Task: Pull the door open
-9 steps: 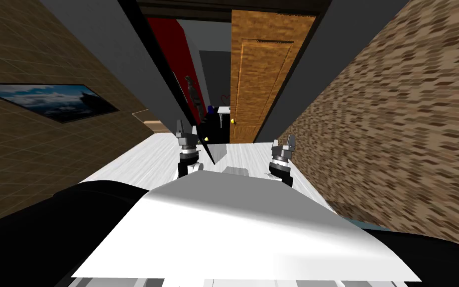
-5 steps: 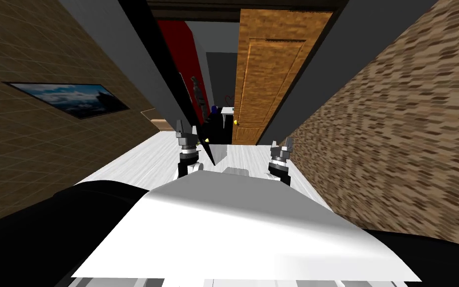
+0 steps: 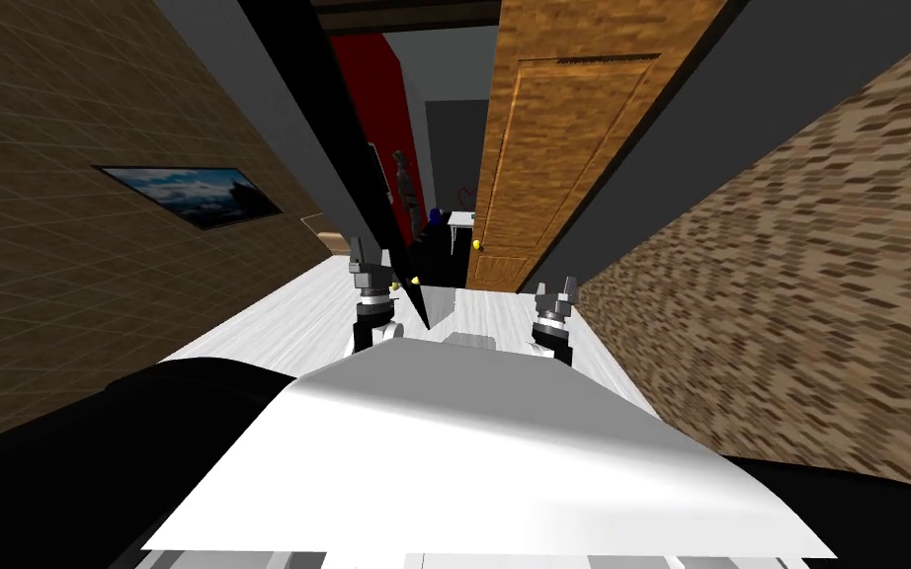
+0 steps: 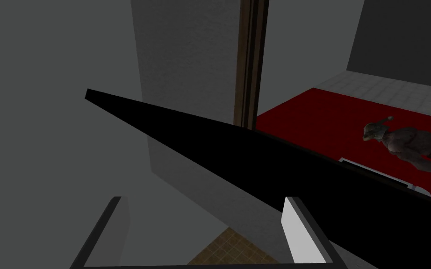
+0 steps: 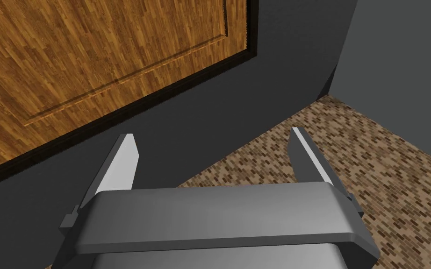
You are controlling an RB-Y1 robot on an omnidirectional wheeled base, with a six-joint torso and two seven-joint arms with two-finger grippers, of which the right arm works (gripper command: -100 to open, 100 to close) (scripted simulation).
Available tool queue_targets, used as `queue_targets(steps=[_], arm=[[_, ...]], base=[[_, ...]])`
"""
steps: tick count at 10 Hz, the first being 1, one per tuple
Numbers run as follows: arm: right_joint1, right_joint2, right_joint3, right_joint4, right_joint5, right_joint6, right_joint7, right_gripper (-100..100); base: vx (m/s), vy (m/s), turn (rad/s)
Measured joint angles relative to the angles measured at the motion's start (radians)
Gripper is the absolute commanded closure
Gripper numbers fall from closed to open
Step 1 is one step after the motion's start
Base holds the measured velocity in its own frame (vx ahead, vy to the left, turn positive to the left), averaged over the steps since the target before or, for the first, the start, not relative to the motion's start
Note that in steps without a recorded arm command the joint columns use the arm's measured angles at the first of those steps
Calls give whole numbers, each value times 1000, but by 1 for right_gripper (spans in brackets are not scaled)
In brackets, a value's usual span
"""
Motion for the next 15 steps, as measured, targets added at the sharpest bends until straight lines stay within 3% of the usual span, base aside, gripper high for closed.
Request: queue_targets(steps=[15], arm=[[-120,-37,-100,334,-126,-95,-298,-100]], base=[[92,-22,167]])
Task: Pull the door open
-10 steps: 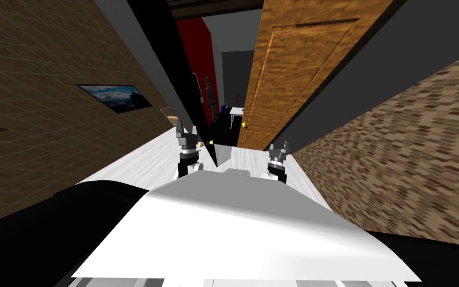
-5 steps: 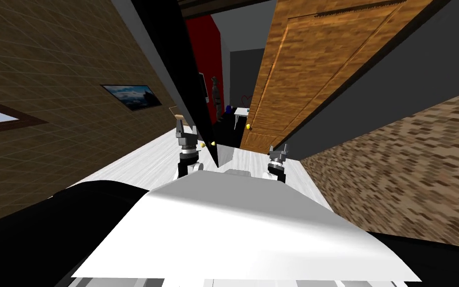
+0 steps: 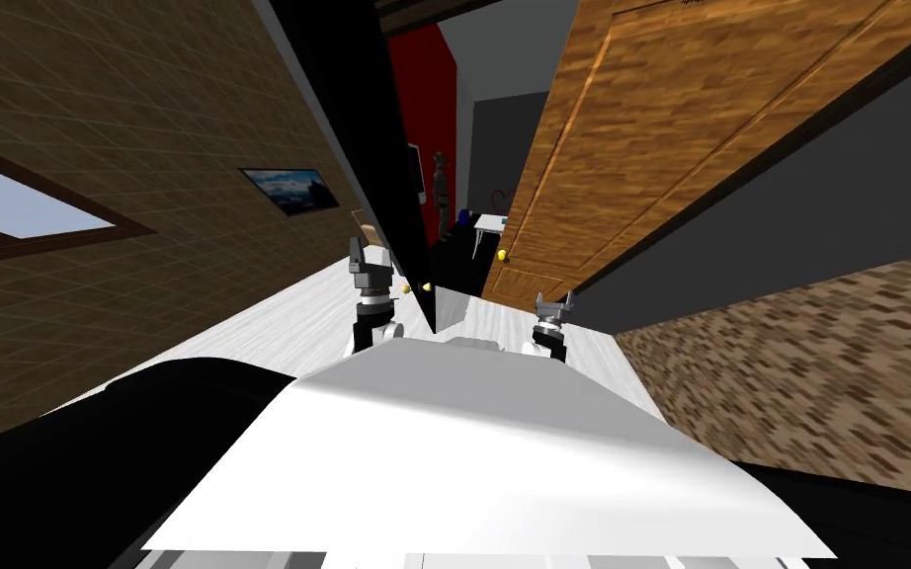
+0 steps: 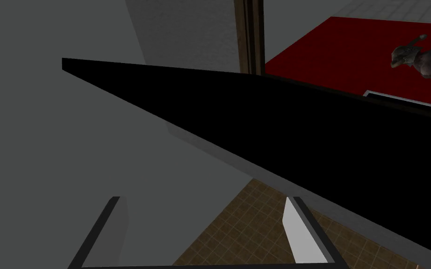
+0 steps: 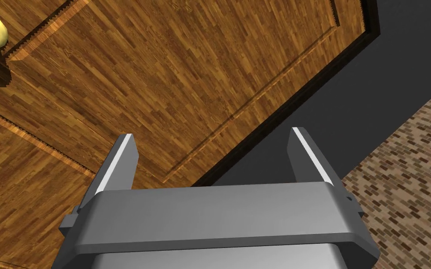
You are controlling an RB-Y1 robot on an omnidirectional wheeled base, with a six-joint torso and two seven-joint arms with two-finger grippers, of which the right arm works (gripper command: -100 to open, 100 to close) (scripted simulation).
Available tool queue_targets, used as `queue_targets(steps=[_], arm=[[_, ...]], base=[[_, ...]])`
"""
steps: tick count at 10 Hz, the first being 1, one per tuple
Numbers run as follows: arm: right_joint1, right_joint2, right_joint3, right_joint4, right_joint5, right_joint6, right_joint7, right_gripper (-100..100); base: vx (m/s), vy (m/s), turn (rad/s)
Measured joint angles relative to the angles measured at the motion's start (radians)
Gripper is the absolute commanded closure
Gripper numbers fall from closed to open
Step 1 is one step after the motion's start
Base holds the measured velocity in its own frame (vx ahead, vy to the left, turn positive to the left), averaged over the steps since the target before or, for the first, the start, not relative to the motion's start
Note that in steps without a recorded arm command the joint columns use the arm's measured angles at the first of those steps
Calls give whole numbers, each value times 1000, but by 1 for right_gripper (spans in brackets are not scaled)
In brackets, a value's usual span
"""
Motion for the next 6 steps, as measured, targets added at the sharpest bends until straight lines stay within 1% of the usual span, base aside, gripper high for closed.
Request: queue_targets(steps=[1,2,5,6], arm=[[-10,2,-8,19,-9,-1,-20,-100],[-19,1,-14,45,-18,-9,-42,-100],[-57,0,-38,136,-46,-35,-108,-100],[-64,0,-45,160,-56,-43,-131,-100]], base=[[97,-24,213],[91,-39,185],[94,-49,181],[99,-36,198]])
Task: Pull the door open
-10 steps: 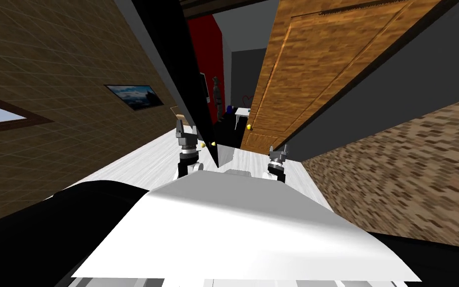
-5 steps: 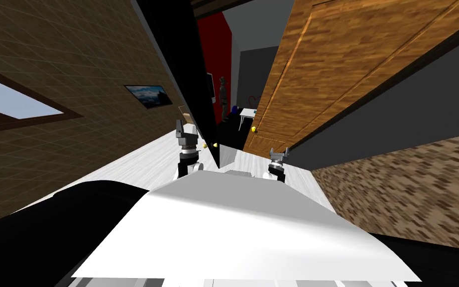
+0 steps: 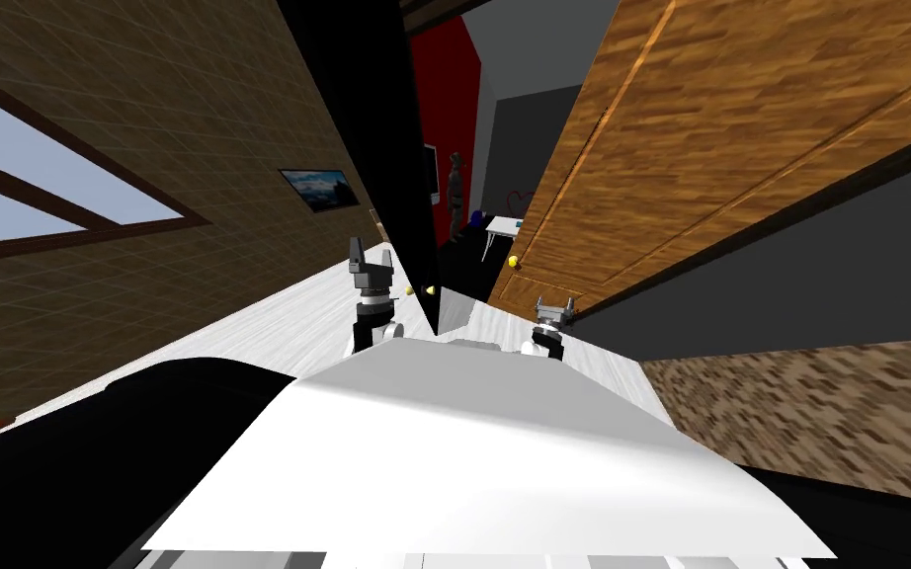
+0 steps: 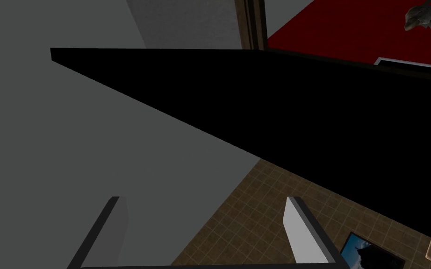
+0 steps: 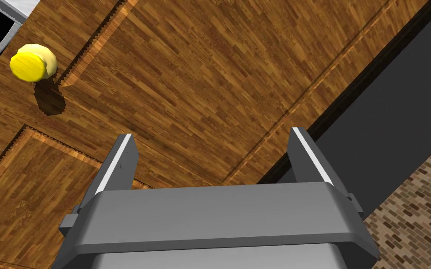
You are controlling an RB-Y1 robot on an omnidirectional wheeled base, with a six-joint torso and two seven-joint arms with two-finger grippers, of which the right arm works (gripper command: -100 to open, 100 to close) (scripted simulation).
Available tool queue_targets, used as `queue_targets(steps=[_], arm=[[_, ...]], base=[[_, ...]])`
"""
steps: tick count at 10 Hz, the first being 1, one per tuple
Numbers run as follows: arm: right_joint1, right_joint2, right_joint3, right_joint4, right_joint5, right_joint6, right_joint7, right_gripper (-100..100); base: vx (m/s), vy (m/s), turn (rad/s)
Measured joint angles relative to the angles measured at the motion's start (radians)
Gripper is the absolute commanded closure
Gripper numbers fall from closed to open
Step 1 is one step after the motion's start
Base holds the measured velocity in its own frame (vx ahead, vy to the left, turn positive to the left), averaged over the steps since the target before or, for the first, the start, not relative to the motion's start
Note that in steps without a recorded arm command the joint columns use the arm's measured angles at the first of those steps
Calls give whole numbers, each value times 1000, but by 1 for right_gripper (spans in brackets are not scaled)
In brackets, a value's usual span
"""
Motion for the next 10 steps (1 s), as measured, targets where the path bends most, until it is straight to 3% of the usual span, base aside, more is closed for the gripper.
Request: queue_targets(steps=[7,10], arm=[[-64,1,-52,182,-67,-55,-162,-100],[-89,11,-72,253,-93,-75,-224,-100]], base=[[84,-50,188],[84,-66,178]])
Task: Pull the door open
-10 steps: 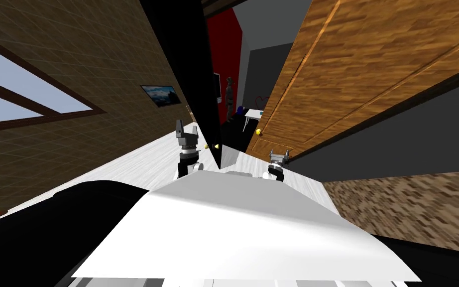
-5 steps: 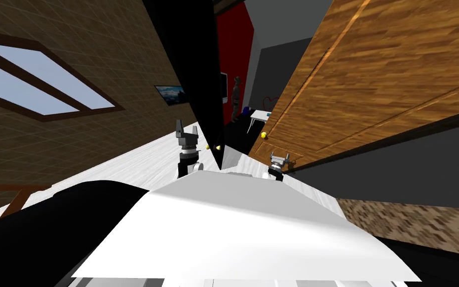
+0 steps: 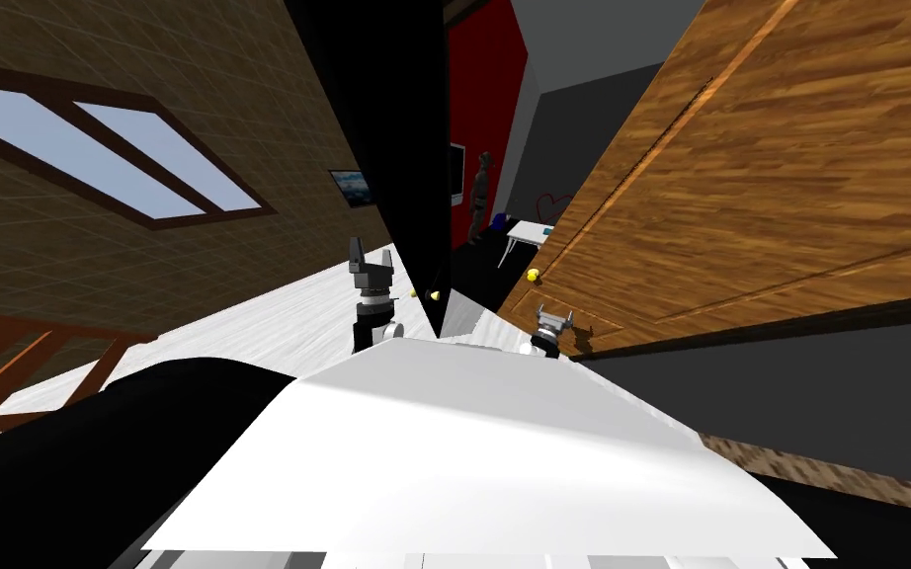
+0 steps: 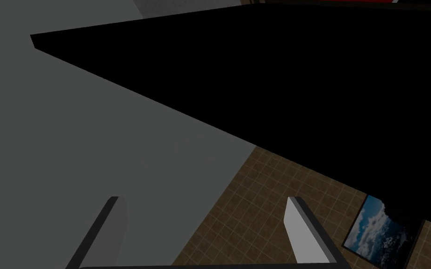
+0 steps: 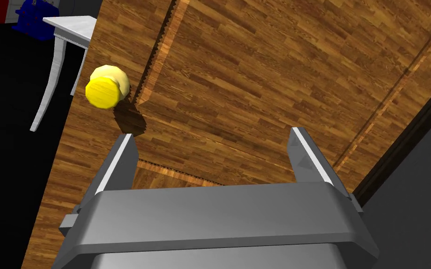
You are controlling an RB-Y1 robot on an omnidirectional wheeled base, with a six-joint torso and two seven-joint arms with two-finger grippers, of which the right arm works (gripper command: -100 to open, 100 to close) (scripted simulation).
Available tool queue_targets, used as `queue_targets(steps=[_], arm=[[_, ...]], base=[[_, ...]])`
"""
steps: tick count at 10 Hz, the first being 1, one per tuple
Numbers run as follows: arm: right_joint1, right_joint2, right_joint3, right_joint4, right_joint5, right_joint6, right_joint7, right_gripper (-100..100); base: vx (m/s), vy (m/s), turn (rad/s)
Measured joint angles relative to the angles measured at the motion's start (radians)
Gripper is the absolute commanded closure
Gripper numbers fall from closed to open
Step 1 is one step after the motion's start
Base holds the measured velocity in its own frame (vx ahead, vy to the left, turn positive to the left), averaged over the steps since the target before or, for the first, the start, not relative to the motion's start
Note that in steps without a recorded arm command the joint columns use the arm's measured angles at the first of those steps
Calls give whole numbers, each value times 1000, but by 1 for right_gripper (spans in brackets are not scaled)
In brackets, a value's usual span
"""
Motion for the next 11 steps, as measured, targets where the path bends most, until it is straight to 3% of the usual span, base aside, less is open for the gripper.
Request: queue_targets(steps=[11], arm=[[-72,27,-61,193,-76,-52,-176,-100]], base=[[58,-50,128]])
